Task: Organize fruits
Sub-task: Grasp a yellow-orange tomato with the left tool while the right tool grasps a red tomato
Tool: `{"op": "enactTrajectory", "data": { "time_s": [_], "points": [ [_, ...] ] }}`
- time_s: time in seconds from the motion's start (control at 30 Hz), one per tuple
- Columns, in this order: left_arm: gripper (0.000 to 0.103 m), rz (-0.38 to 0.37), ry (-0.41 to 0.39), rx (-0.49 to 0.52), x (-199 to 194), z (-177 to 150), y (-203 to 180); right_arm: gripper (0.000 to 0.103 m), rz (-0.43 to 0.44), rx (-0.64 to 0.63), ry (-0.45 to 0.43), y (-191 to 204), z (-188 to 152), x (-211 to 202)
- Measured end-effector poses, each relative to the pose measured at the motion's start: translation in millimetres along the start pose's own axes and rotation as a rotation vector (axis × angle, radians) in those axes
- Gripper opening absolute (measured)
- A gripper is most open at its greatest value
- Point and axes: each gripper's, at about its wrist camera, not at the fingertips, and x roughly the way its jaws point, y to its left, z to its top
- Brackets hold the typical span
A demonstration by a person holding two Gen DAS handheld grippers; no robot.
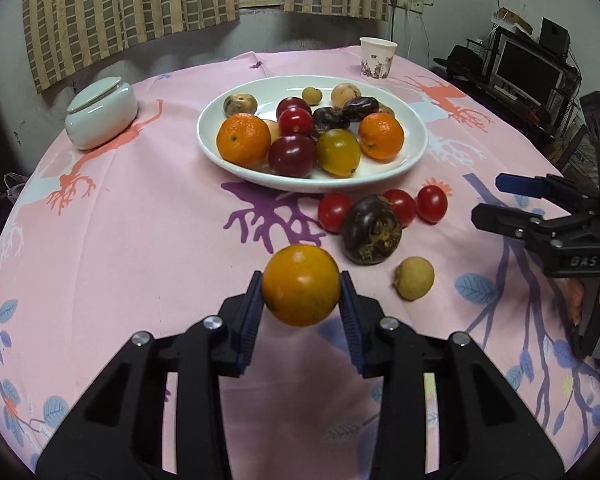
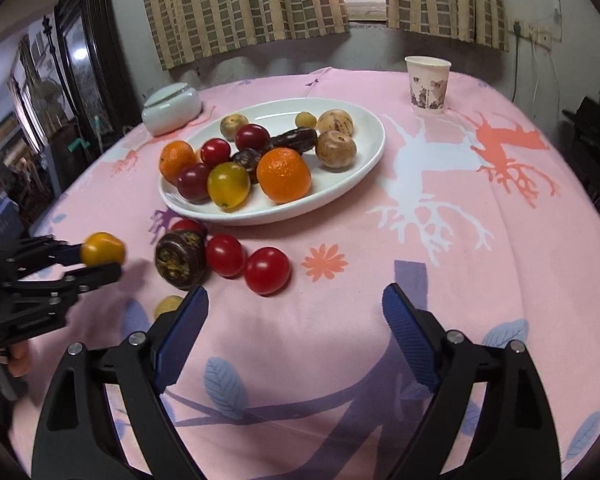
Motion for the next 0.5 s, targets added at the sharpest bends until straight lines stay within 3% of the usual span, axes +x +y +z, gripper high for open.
{"op": "enactTrajectory", "data": {
  "time_s": [0.17,0.3,0.5],
  "points": [
    [0.038,-0.041,-0.006,-0.026,0.6,-1.7,6.3,0.088,-0.040,-0.103,0.058,20.3,3.0,16.3],
    [0.038,-0.067,-0.008,-0.061,-0.5,-2.8,13.9,0.042,-0.048,-0.151,0.156,28.0,7.7,44.7],
    [0.038,-0.095,-0.002,-0.064,0.3,-4.4,14.9,0.041,-0.061,-0.162,0.170,31.0,24.3,56.0]
  ]
}}
